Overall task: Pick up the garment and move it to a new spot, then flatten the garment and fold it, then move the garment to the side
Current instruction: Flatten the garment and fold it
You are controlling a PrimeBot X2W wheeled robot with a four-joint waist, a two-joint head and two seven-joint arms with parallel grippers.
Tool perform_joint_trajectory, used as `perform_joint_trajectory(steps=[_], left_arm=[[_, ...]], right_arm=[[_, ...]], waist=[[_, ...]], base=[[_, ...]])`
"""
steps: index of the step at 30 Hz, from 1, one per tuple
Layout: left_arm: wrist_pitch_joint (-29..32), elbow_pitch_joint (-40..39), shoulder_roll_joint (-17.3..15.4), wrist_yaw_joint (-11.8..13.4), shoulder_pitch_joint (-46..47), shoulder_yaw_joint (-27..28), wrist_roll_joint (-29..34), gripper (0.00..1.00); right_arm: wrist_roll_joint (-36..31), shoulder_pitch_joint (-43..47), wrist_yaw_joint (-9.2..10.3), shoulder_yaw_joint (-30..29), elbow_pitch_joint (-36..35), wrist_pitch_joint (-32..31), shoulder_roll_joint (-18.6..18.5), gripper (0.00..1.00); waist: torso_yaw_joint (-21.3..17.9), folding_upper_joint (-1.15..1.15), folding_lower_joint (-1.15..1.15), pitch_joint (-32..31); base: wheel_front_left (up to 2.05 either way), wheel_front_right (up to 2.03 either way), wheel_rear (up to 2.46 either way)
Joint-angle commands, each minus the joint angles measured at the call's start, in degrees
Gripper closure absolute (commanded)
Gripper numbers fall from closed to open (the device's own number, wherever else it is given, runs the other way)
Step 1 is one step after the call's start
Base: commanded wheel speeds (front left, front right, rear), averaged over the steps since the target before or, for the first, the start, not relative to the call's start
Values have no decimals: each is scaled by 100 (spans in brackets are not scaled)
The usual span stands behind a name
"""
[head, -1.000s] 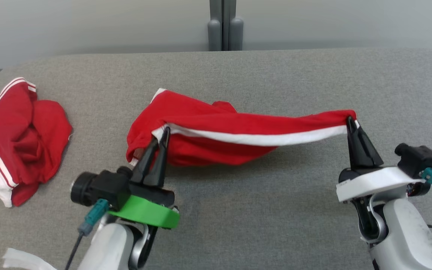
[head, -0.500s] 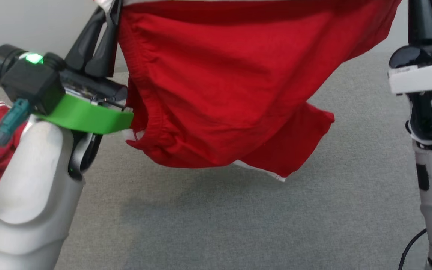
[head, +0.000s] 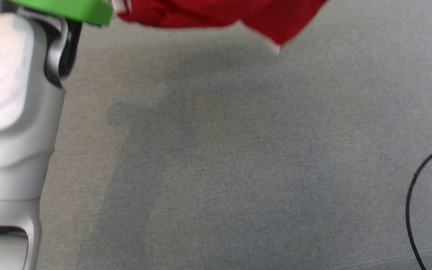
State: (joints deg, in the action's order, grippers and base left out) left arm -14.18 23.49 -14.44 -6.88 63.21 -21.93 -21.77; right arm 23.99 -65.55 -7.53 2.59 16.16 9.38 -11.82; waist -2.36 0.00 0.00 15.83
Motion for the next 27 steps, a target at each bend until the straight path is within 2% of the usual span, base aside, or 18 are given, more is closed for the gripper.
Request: perform_joint_trajectory(steps=[1, 5, 8, 15, 21, 27], left_arm=[[-41, 142, 30, -10, 220, 35, 4, 100], [-98, 456, 182, -35, 452, 80, -109, 100], [-102, 673, 260, -54, 48, 24, -235, 100], [-106, 946, 585, -56, -1912, 55, -891, 100], [-105, 1267, 840, -57, -3571, -331, -1177, 100], [-104, 1417, 1007, -56, -4639, -328, -1397, 100]], right_arm=[[-92, -175, 8, 28, 185, 154, 21, 100], [-66, -271, 7, 153, 657, 428, 118, 100], [74, 152, 8, 287, 865, 520, 117, 100], [445, 2079, 8, 601, 1032, 582, 62, 100], [556, 3667, 8, 404, 1112, 588, 98, 100], [514, 4796, 8, -9, 997, 589, 323, 100]], waist=[[-272, 0, 0, 658], [-307, 0, 0, 706], [-312, 0, 0, 596], [-269, 0, 0, 210], [-146, 0, 0, -131], [-14, 0, 0, -550]], base=[[0, 0, 0], [0, 0, 0], [0, 0, 0], [0, 0, 0], [0, 0, 0], [0, 0, 0]])
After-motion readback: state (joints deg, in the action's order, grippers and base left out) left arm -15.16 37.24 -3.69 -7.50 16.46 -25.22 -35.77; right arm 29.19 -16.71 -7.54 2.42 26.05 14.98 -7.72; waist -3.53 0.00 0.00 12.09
